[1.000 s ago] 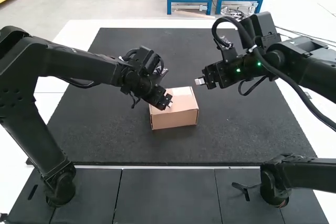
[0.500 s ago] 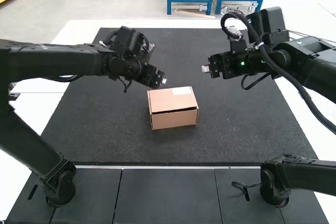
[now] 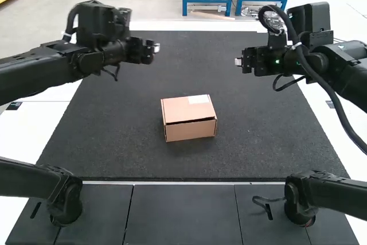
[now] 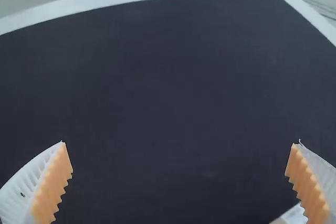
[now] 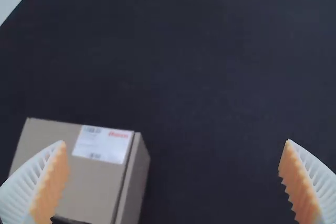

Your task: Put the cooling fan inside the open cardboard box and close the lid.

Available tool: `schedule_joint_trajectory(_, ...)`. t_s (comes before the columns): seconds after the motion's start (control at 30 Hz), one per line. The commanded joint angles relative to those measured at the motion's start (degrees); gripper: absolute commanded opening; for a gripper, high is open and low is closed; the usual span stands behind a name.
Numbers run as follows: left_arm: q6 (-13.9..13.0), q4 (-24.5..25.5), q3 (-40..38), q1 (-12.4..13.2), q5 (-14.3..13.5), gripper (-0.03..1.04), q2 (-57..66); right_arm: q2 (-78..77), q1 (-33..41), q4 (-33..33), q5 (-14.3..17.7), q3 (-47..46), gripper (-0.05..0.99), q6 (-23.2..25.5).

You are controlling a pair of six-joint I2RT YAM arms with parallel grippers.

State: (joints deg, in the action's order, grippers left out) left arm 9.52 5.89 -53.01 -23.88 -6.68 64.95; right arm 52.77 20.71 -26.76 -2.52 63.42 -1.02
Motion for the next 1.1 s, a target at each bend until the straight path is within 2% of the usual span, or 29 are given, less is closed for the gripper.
schedule_joint_trajectory(0.0,0.94,-2.73,0.81,1.2,-2.11,0.96,-4.48,-2.59,-1.99,1.89,0.94,-1.81,0.91,0.58)
schedule_joint_trajectory(0.1,0.85,-3.78,2.48,1.99,-2.2,0.96,-7.2,-3.55,-3.66,4.26,0.94,-4.27,0.91,0.66)
schedule_joint_trajectory(0.3,0.85,-4.48,5.9,9.73,-1.67,0.96,-12.13,-5.84,-8.4,9.01,0.5,-8.75,0.91,2.16)
schedule_joint_trajectory(0.43,0.76,-7.03,9.6,12.54,-0.88,0.96,-17.57,-9.8,-11.13,13.14,-0.02,-12.88,0.91,2.42)
schedule_joint_trajectory(0.53,0.68,-10.11,12.67,13.16,-0.88,0.96,-20.48,-12.34,-12.8,16.74,-1.08,-16.75,0.91,3.13)
schedule_joint_trajectory(0.7,1.12,-12.04,17.86,13.07,-0.09,0.96,-24.52,-15.51,-14.29,18.15,-3.01,-21.76,0.91,5.59)
schedule_joint_trajectory(0.9,0.15,-19.43,25.68,13.07,-0.09,0.96,-29.53,-21.22,-14.56,23.78,-3.1,-30.72,0.91,5.67)
schedule_joint_trajectory(1.07,-0.73,-27.69,32.8,13.07,-0.09,0.96,-30.49,-24.74,-14.73,27.91,-2.05,-37.23,0.91,5.76)
